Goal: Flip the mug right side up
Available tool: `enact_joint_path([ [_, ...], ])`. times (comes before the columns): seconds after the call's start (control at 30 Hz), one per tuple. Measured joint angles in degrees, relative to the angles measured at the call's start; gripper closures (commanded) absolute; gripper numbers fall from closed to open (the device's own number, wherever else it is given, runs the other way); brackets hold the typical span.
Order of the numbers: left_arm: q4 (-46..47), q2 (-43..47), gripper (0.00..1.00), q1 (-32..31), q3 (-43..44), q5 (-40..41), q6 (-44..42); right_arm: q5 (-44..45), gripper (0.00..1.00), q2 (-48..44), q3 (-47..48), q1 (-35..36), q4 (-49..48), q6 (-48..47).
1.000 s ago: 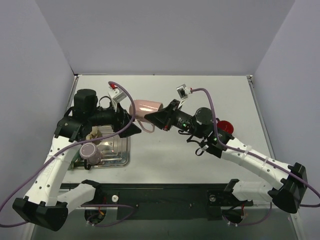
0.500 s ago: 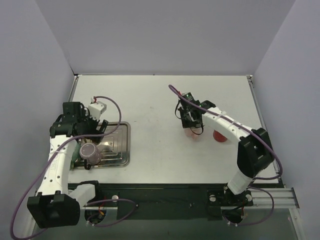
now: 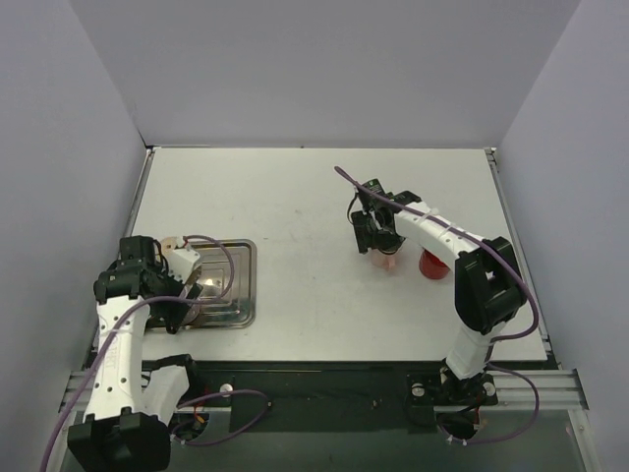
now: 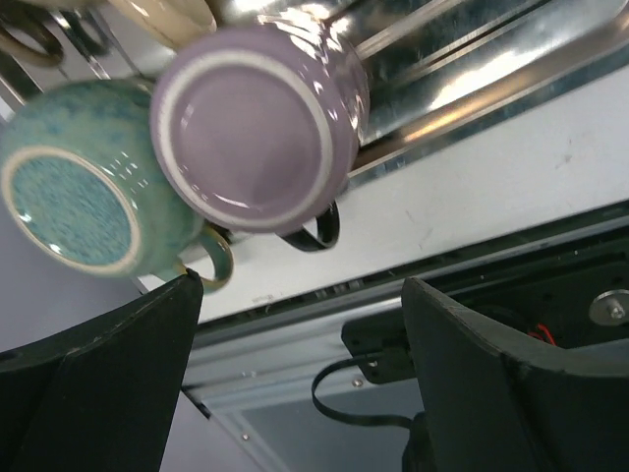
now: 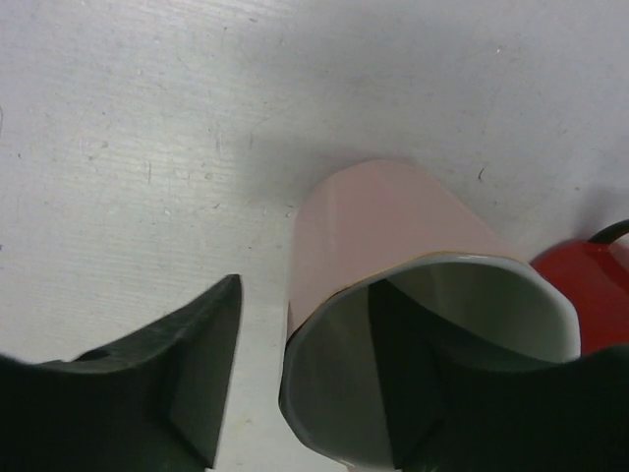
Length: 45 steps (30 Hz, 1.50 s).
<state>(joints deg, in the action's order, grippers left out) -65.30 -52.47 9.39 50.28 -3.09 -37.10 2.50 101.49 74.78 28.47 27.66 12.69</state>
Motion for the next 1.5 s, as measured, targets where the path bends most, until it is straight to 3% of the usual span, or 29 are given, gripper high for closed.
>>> enact_joint_path([
  [0.13,-4.0,2.0,0.06,0.5,-2.1,0.9,0.0,0.3,0.33,-0.2,-0.4,0.0,0.2,-0.5],
  [0.3,-2.8,2.5,0.08,0.6,-6.1,1.6,0.9,0.5,0.31,-3.9,-1.4,0.2,0.6,-0.9],
  [0.4,1.2,0.7,0.16,1.3,-8.7,1.7,1.6,0.9,0.31,-7.4,-1.8,0.4,0.6,-1.0],
  [0.53,6.8,-4.2,0.39,3.4,-11.0,1.6,2.4,2.4,0.31,-11.8,-3.4,0.6,0.7,-0.8],
  [0.57,7.8,-5.1,0.51,3.9,-11.0,1.4,2.4,2.8,0.31,-12.9,-4.0,0.9,0.7,-0.8],
  [0.73,11.1,-5.8,0.85,4.7,-11.4,-2.6,1.1,4.9,0.31,-17.6,-7.2,1.9,1.2,-0.3],
  [0.77,11.6,-5.5,0.99,4.7,-11.5,-4.0,0.8,5.2,0.31,-18.7,-7.8,2.2,1.4,-0.2],
  [1.03,13.4,-4.6,1.00,4.5,-12.1,-11.1,-1.3,7.9,0.31,-25.2,-9.0,4.5,1.7,0.9],
  [1.23,13.7,-5.7,1.00,4.5,-11.8,-20.2,-1.4,12.7,0.31,-29.0,-9.5,13.6,2.6,1.0],
  [1.5,18.6,-5.6,1.00,1.4,-10.1,-23.8,0.8,10.2,0.30,-37.8,-18.3,21.0,-6.8,2.9],
])
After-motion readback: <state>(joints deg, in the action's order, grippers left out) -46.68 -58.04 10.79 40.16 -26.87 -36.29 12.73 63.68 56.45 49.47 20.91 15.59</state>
